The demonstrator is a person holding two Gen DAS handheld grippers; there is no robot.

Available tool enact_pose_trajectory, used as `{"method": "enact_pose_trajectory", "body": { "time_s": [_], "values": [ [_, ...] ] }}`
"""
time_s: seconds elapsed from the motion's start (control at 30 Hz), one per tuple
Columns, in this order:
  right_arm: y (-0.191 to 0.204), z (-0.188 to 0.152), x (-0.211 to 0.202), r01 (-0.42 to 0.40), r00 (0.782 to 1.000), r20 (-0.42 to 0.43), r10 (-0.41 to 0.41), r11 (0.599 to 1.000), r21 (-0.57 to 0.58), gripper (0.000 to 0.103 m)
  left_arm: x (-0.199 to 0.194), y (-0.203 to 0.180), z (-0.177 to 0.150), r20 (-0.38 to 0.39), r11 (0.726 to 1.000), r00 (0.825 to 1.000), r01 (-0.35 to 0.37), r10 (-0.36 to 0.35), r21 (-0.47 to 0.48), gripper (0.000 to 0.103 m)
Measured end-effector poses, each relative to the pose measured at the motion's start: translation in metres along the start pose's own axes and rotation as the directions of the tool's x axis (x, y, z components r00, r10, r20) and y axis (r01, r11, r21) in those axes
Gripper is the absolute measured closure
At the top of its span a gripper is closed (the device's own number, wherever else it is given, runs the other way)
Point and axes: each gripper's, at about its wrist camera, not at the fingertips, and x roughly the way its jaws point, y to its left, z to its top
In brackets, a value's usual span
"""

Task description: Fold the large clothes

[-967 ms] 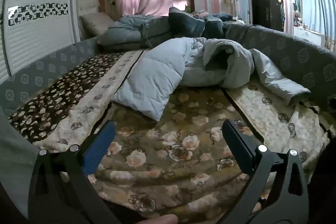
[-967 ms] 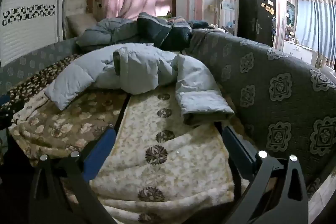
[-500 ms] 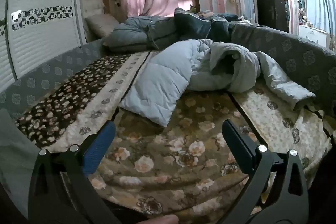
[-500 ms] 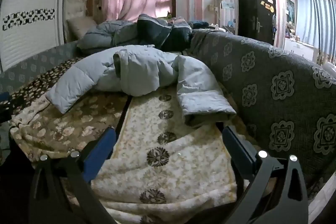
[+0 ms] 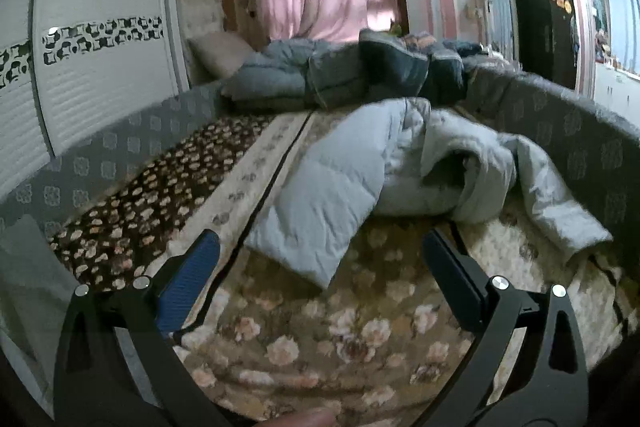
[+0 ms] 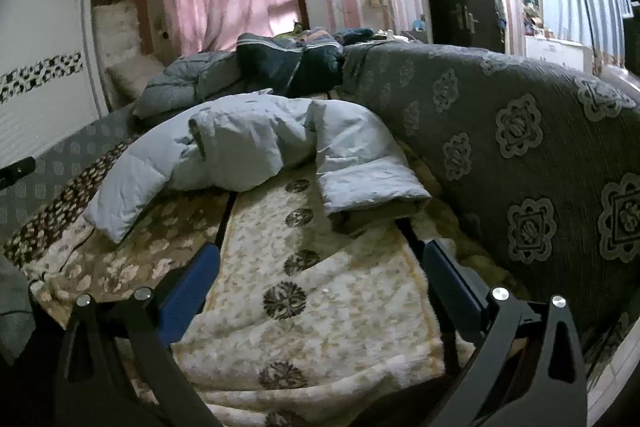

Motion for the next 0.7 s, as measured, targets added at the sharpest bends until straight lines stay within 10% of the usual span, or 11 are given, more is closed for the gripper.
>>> {"method": "enact_pose_trajectory", "body": {
  "time_s": [0.7],
  "values": [
    [0.028,-0.003,-0.006,0.025,0.999,0.034,-0.022,0.994,-0.109,0.002,0.000,0.009,-0.012,-0.050,0.999,0.998,-0.034,0.034,-0.009,0.003]
  ]
}}
